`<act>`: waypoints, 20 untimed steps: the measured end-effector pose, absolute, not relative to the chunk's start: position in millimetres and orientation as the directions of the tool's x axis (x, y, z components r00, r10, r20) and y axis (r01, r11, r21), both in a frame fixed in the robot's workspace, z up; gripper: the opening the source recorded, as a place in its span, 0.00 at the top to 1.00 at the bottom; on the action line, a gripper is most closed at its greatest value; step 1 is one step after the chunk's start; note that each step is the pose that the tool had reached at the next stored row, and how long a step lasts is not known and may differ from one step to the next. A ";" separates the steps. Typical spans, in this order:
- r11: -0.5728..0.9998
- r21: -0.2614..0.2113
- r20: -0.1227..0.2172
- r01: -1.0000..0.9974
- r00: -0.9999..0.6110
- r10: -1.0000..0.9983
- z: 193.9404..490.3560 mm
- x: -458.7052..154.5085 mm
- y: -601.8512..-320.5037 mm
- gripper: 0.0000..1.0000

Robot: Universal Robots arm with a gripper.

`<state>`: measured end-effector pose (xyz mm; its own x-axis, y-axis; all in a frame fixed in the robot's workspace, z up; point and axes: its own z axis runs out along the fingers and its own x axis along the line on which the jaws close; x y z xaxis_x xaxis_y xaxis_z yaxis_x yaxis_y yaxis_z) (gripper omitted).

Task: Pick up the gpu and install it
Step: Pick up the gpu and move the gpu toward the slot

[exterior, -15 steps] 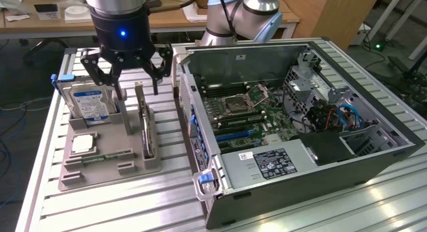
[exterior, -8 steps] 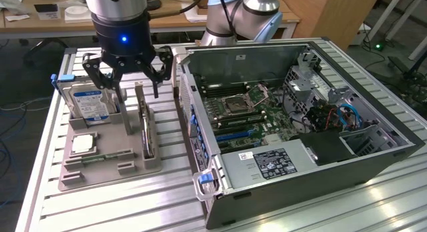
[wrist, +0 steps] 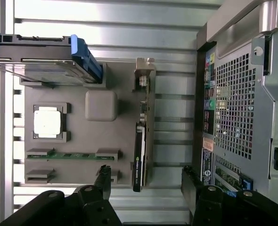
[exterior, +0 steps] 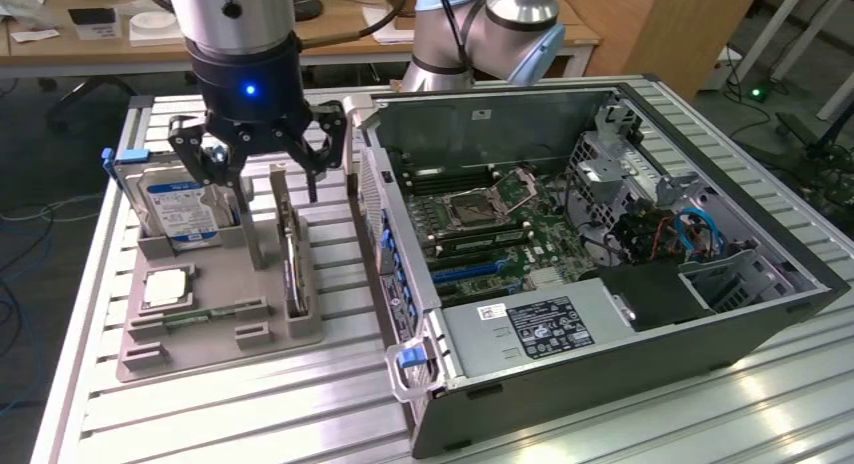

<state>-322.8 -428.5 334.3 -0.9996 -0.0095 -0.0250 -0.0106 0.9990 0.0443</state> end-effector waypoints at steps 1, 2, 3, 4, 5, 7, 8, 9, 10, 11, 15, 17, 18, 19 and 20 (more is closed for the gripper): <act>0.999 0.044 -0.025 -0.011 -1.000 -0.009 332.9 -322.8 -428.5 0.29; 0.999 0.044 -0.025 -0.011 -1.000 -0.010 331.2 -322.8 -428.5 0.29; 0.999 0.044 -0.025 -0.011 -1.000 -0.010 329.4 -322.8 -428.5 0.29; 0.999 0.044 -0.025 -0.011 -1.000 -0.010 327.7 -322.7 -428.5 0.29; 0.999 0.044 -0.025 -0.011 -1.000 -0.010 325.9 -322.8 -428.6 0.29; 0.999 0.044 -0.025 -0.011 -1.000 -0.010 322.1 -322.8 -428.6 0.29; 0.999 0.044 -0.025 -0.010 -1.000 -0.009 320.4 -322.8 -428.6 0.29; 0.999 0.044 -0.025 -0.010 -1.000 -0.009 318.6 -322.8 -428.6 0.29; 0.999 0.044 -0.025 -0.010 -1.000 -0.009 316.7 -322.8 -428.6 0.29; 0.999 0.044 -0.025 -0.010 -1.000 -0.009 314.9 -322.7 -428.8 0.29; 0.999 0.044 -0.025 -0.010 -1.000 -0.009 307.5 -322.8 -429.5 0.29; 0.999 0.044 -0.025 -0.010 -1.000 -0.009 304.0 -322.8 -429.5 0.29; 0.999 0.044 -0.025 -0.010 -1.000 -0.009 302.2 -322.8 -429.5 0.29; 0.999 0.044 -0.025 -0.010 -1.000 -0.009 300.3 -322.8 -429.5 0.29; 0.999 0.044 -0.025 -0.010 -1.000 -0.009 298.5 -322.8 -429.5 0.29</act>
